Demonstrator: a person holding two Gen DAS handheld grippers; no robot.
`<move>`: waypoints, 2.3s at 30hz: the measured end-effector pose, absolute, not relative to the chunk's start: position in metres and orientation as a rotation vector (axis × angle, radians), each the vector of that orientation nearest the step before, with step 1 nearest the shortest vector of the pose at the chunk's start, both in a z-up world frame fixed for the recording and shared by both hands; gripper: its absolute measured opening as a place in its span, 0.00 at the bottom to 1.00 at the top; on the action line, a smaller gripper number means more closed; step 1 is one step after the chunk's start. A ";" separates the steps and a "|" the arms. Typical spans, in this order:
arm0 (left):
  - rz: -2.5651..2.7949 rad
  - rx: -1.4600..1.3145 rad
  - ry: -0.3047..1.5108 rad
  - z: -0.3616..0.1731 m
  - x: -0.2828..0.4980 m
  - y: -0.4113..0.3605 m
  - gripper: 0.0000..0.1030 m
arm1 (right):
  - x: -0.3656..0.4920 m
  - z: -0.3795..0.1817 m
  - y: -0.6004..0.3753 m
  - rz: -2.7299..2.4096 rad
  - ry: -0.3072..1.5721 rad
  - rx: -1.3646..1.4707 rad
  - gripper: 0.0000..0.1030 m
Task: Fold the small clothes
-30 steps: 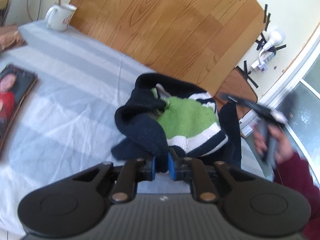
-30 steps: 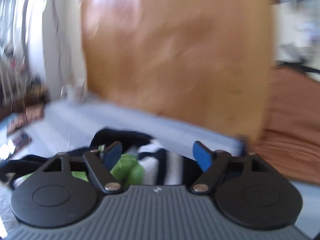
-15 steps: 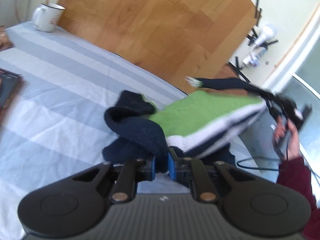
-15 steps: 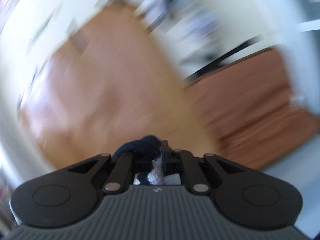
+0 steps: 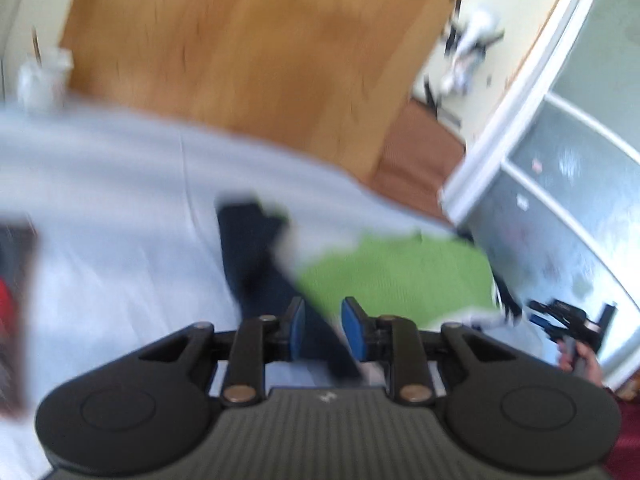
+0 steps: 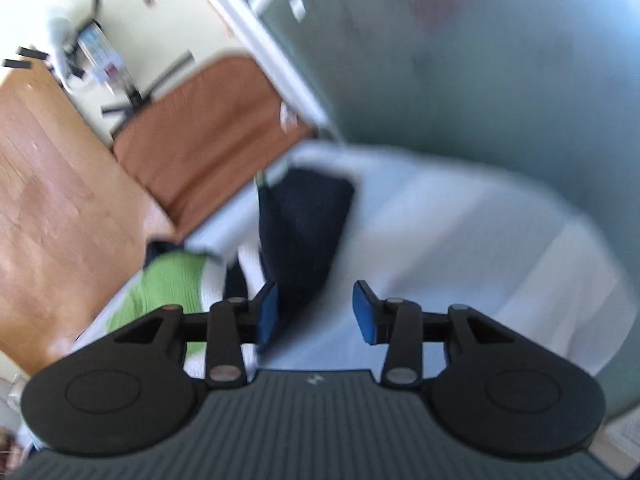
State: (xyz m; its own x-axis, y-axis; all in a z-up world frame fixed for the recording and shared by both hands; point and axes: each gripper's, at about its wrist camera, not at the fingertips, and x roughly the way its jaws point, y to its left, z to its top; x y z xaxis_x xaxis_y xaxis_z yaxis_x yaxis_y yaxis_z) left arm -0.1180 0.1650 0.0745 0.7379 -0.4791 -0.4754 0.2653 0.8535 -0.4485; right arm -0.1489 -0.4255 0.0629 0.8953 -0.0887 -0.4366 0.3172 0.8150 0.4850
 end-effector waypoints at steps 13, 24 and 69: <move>-0.524 -0.128 0.768 0.040 0.002 0.061 0.88 | 0.054 0.088 -0.278 0.459 0.557 -0.033 0.77; -0.593 -0.200 0.804 0.033 -0.011 0.070 0.10 | 0.047 0.078 -0.291 0.795 0.729 -0.008 0.17; 0.019 -0.014 -0.359 0.359 -0.193 0.064 0.09 | -0.119 0.383 -0.214 0.328 -0.488 -0.285 0.09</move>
